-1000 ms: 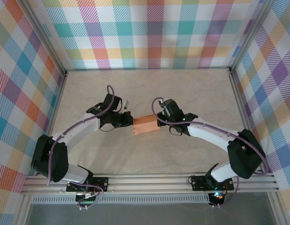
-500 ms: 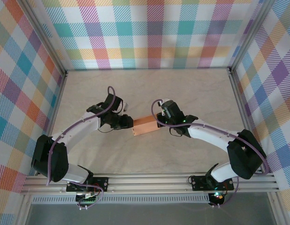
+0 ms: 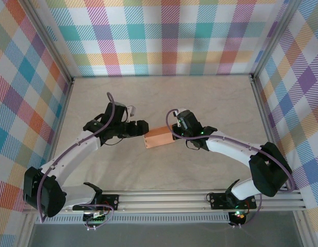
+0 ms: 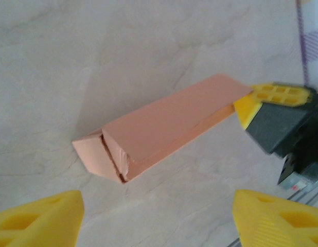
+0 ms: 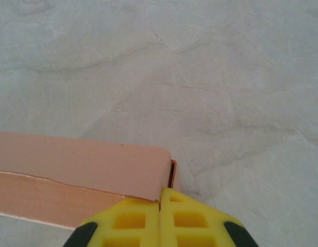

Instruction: Fold the paper box

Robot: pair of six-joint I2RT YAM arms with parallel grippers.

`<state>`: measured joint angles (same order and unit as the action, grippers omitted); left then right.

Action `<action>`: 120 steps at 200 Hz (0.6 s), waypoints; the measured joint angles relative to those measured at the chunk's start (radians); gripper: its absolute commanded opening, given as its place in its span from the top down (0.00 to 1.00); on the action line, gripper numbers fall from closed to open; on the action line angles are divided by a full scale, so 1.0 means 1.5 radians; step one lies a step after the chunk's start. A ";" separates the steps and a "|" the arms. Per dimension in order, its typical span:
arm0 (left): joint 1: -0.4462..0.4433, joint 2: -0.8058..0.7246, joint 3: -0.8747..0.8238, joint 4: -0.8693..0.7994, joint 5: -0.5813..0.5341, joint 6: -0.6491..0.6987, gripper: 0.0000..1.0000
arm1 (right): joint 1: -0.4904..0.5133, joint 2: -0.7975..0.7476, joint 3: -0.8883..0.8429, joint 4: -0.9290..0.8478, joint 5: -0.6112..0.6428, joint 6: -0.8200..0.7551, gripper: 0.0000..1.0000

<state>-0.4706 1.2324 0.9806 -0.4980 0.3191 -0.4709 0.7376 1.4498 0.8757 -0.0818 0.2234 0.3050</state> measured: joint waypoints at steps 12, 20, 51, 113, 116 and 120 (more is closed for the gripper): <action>0.000 0.003 -0.010 0.028 -0.006 -0.040 0.25 | 0.000 0.000 -0.006 0.010 0.001 0.000 0.99; 0.000 0.011 -0.013 0.041 -0.010 -0.064 0.26 | 0.000 0.000 -0.011 0.019 0.001 0.000 0.98; 0.000 0.072 -0.014 0.072 -0.026 -0.140 0.37 | 0.000 0.000 -0.023 0.045 0.002 0.000 0.97; 0.000 0.104 -0.021 0.075 -0.037 -0.197 0.61 | 0.000 -0.008 -0.048 0.082 0.002 -0.003 0.92; 0.000 0.104 -0.022 0.076 -0.037 -0.198 0.61 | 0.000 -0.008 -0.049 0.083 0.002 -0.003 0.91; 0.000 0.104 -0.023 0.076 -0.037 -0.198 0.62 | 0.000 -0.008 -0.049 0.083 0.001 -0.003 0.90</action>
<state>-0.4706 1.3888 0.9455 -0.3836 0.2634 -0.7677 0.7376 1.4376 0.8021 0.0433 0.2249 0.3000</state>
